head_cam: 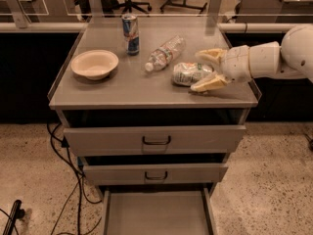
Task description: Pick 7up can from bottom drawer and place on counter
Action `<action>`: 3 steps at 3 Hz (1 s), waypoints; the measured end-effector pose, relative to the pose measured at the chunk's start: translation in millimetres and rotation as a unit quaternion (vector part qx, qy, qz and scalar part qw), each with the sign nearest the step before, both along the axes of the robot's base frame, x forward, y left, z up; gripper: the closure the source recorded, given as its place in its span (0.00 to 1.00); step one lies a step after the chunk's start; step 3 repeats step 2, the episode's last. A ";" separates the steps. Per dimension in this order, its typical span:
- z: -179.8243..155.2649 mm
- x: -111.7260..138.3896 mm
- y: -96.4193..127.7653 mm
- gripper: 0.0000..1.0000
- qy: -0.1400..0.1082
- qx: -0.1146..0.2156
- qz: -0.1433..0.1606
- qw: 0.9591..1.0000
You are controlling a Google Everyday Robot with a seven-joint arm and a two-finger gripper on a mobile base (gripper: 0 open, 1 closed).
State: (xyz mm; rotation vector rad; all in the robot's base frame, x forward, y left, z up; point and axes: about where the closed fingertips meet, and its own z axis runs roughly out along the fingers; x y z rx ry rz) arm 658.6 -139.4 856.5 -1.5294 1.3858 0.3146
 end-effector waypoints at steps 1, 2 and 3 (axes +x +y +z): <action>0.0 0.0 0.0 0.00 0.000 0.000 0.000 1.000; 0.0 0.0 0.1 0.00 0.000 0.000 0.000 1.000; 0.0 0.0 0.1 0.00 0.000 0.000 0.000 1.000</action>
Offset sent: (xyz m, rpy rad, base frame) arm 0.0000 0.0000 0.0000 0.0000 0.0000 0.0000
